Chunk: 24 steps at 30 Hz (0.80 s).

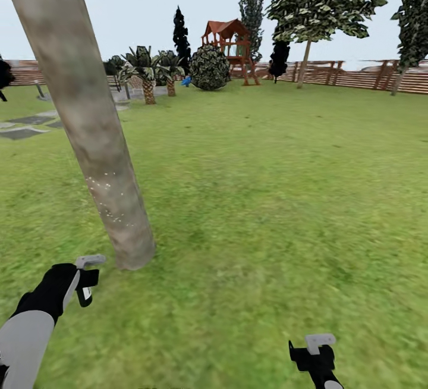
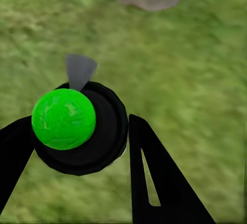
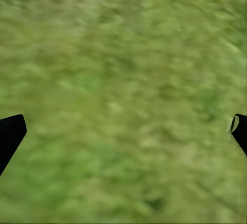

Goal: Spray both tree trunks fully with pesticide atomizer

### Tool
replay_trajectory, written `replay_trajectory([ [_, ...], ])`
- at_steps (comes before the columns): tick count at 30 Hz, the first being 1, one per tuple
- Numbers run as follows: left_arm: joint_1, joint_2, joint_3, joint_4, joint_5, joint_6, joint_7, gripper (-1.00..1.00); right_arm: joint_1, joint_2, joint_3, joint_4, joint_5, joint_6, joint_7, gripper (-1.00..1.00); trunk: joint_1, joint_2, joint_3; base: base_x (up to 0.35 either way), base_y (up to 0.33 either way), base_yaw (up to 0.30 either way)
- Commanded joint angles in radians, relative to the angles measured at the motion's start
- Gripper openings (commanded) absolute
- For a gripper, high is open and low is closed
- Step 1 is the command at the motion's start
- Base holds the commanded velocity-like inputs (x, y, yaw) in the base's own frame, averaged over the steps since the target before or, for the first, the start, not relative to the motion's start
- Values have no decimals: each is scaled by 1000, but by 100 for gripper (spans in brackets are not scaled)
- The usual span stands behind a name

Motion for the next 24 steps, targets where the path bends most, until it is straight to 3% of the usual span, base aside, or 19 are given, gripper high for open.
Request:
replay_trajectory([
  [1, -1, -3, 5, -2, -12, 4, -9, -100, 0, 0, 8, 0, -1, -1, -6, 100, 0, 0, -1, 98, -277, 261],
  [24, -1, -6, 8, -3, -10, 4, -7, -100, 0, -2, 7, 0, -1, -2, -6, 100, 0, 0, -1, 137, -262, 13],
])
